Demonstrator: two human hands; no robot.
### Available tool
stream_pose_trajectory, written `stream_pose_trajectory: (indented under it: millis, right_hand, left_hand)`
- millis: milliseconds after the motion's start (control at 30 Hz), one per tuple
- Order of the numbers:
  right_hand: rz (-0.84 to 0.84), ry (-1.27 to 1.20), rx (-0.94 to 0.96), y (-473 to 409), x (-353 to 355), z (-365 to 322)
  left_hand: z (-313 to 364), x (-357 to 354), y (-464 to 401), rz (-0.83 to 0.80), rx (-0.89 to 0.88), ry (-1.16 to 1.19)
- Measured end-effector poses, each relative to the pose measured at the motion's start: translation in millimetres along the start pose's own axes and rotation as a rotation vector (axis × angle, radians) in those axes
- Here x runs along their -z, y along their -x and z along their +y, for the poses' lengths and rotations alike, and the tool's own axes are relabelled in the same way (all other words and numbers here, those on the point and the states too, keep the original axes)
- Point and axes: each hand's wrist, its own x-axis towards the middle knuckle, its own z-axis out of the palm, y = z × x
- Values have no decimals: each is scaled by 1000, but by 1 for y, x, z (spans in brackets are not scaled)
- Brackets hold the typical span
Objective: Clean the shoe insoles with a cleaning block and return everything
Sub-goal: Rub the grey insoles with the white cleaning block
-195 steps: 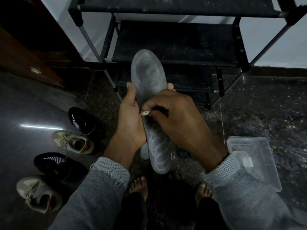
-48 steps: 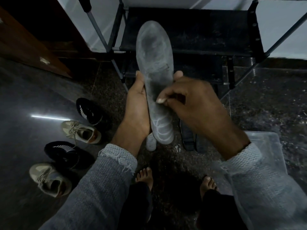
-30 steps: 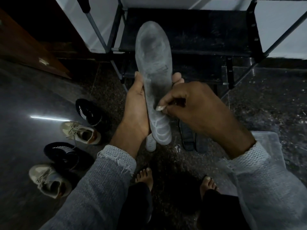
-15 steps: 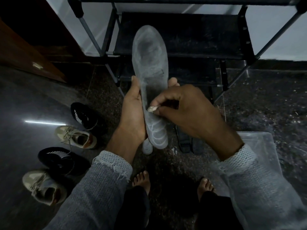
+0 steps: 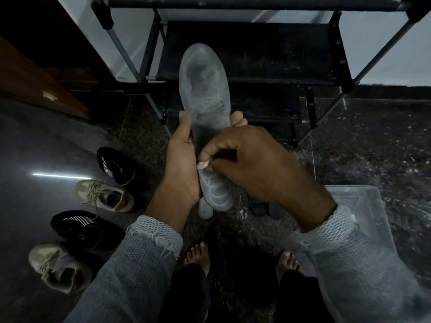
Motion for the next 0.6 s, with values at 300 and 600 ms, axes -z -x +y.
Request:
stream_pose_trajectory:
  millis: [300,600]
  right_hand:
    - [83,8,-46,-2,-2,5]
    - [300,5,-62,-3,-18,7]
  left_hand:
    - [-3,-2,0,11,-11,0]
    - [-3,1,-3,-49,59,42]
